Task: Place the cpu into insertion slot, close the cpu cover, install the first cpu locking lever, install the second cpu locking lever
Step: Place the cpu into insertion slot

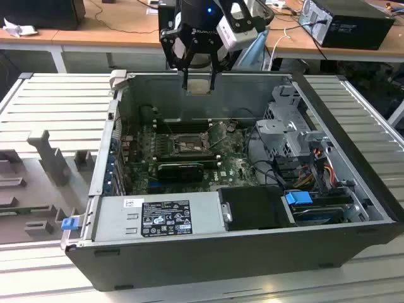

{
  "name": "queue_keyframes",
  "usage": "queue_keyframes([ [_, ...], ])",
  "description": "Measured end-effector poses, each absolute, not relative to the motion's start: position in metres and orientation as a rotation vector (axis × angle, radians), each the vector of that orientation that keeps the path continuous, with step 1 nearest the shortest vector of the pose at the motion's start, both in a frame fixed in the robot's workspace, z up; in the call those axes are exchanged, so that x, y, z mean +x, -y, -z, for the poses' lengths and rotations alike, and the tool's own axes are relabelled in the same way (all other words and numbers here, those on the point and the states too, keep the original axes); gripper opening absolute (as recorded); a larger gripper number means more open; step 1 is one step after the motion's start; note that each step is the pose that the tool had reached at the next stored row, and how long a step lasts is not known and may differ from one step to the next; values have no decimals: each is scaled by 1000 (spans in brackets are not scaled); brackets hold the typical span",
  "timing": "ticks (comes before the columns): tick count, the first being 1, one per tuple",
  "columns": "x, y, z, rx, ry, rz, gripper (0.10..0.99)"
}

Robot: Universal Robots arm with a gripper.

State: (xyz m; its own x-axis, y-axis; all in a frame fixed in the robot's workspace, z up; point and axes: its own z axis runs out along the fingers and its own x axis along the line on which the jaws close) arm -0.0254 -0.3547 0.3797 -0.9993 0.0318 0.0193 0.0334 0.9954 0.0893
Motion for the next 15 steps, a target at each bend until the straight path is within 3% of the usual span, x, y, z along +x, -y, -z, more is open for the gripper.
queue_keyframes([
  [15,-25,355,-375,-222,3118,141,525],
])
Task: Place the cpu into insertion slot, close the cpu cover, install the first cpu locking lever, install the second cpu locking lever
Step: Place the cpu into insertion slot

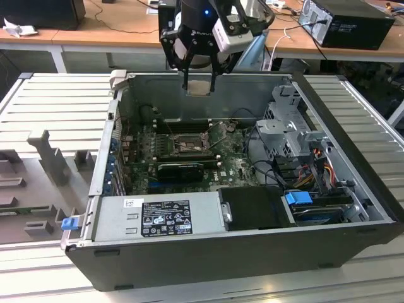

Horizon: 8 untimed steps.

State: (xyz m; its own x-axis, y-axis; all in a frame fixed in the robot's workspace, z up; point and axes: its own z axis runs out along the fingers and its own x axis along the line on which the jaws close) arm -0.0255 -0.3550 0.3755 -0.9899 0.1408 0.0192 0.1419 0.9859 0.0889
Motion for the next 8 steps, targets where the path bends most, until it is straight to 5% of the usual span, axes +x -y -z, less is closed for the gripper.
queue_keyframes([
  [8,-25,355,-374,-445,3101,134,525],
])
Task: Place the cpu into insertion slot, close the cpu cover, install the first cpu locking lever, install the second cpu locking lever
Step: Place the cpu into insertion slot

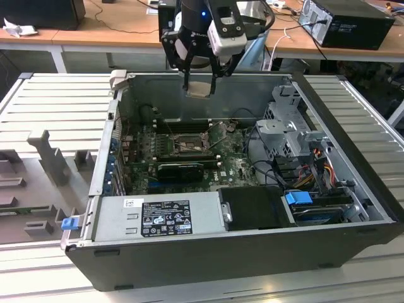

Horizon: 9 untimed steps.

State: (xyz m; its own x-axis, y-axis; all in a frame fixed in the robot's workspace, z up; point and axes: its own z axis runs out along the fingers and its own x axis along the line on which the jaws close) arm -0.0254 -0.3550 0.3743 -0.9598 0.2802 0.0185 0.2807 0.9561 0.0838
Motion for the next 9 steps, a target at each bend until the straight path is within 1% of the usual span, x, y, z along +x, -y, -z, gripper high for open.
queue_keyframes([
  [9,-25,355,-374,-712,3058,135,525],
])
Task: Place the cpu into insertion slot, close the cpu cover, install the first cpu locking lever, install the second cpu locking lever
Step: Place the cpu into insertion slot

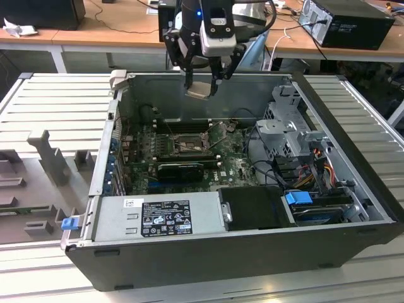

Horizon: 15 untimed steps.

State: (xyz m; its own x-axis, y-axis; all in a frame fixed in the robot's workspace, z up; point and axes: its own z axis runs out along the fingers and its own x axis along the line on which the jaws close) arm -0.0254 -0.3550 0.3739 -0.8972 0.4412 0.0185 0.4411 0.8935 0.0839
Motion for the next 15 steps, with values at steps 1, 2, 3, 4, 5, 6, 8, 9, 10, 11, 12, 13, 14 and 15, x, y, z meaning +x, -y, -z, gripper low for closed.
queue_keyframes([
  [1,-25,355,-374,728,-3052,-135,525],
  [2,-25,355,-374,754,-3045,-135,525],
  [3,-25,355,-374,776,-3038,-135,525],
  [4,-25,355,-374,799,-3032,-135,525],
  [5,-25,355,-374,814,-3027,-135,525],
  [6,-25,355,-374,831,-3022,-135,525],
  [8,-25,355,-374,871,-3010,-135,525],
  [9,-25,355,-374,884,-3005,-135,525],
  [10,-25,355,-374,914,-2996,-134,525],
  [11,-25,355,-374,939,-2987,-134,525],
  [12,-25,355,-374,964,-2978,-134,525],
  [13,-25,355,-373,983,-2972,-134,525],
  [14,-25,355,-373,997,-2967,-134,525],
  [15,-25,355,-373,1011,-2961,-134,525],
])
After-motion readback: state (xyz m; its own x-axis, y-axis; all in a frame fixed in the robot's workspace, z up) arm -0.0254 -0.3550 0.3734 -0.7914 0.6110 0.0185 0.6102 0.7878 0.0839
